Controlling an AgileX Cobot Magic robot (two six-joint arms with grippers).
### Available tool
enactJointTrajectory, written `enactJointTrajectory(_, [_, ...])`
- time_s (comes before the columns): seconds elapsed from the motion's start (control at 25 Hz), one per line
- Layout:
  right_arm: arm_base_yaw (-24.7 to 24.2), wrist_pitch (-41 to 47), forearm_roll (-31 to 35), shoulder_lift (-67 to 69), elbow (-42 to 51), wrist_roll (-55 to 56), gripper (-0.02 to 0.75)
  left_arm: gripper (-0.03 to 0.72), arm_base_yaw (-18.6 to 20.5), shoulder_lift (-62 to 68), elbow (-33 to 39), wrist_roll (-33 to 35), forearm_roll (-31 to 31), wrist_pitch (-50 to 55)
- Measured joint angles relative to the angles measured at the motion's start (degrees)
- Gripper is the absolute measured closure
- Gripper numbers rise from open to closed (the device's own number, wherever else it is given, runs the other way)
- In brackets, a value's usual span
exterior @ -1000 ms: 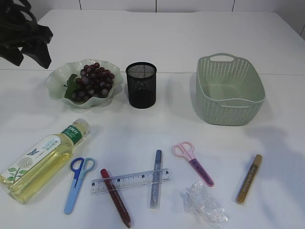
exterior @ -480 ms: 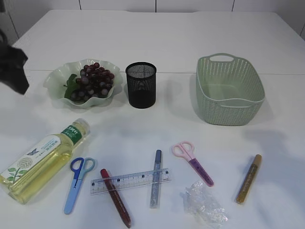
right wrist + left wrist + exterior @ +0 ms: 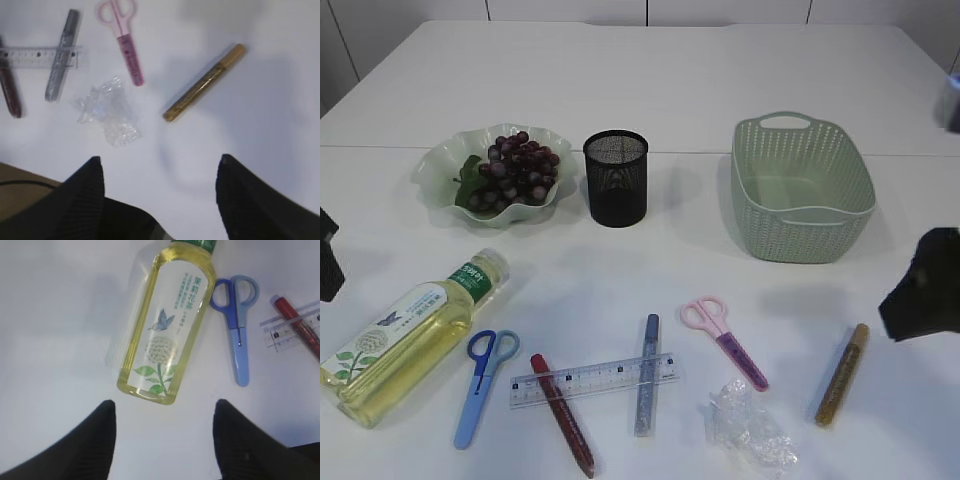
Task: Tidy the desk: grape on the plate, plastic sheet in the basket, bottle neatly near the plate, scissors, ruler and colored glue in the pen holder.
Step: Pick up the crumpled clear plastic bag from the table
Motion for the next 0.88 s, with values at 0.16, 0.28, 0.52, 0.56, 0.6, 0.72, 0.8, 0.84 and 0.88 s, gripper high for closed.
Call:
enactJointTrajectory(0.16, [7.8, 0.0, -0.3, 4.7, 0.0, 1.6, 0.195, 0.261, 0.0, -1.6, 0.7, 0.0, -0.2, -0.1])
enactJointTrajectory(0.28, [13.4, -1.2, -1.6, 9.7, 0.0, 3.2, 0.195, 0.264, 0.0, -1.9, 0.7, 0.0, -0.3, -0.1])
enactJointTrajectory(0.52, [18.5, -7.2, -1.8, 20.6, -0.1, 3.7, 0.195, 0.266, 0.0, -1.9, 0.7, 0.0, -0.5, -0.1])
enactJointTrajectory(0.56, [18.5, -7.9, -1.8, 22.4, -0.2, 3.7, 0.195, 0.266, 0.0, -1.9, 0.7, 0.0, -0.5, -0.1])
enactJointTrajectory(0.6, [18.5, -8.6, -1.8, 24.0, -0.5, 3.7, 0.195, 0.266, 0.0, -1.9, 0.7, 0.0, -0.5, -0.1])
enactJointTrajectory(0.72, [18.5, -9.6, -1.9, 28.5, -2.4, 3.8, 0.195, 0.266, 0.0, -1.9, 0.7, 0.0, -0.5, -0.1])
enactJointTrajectory(0.8, [18.5, -10.4, -2.8, 31.1, -4.2, 3.8, 0.195, 0.266, 0.0, -1.9, 0.7, 0.0, -0.6, -0.1])
enactJointTrajectory(0.84, [18.5, -10.6, -3.5, 32.5, -5.0, 3.8, 0.192, 0.266, 0.0, -1.9, 0.7, 0.0, -0.6, -0.1])
enactJointTrajectory(0.88, [18.5, -10.7, -4.3, 33.7, -5.9, 3.8, 0.188, 0.267, 0.0, -1.9, 0.7, 0.0, -0.6, -0.1])
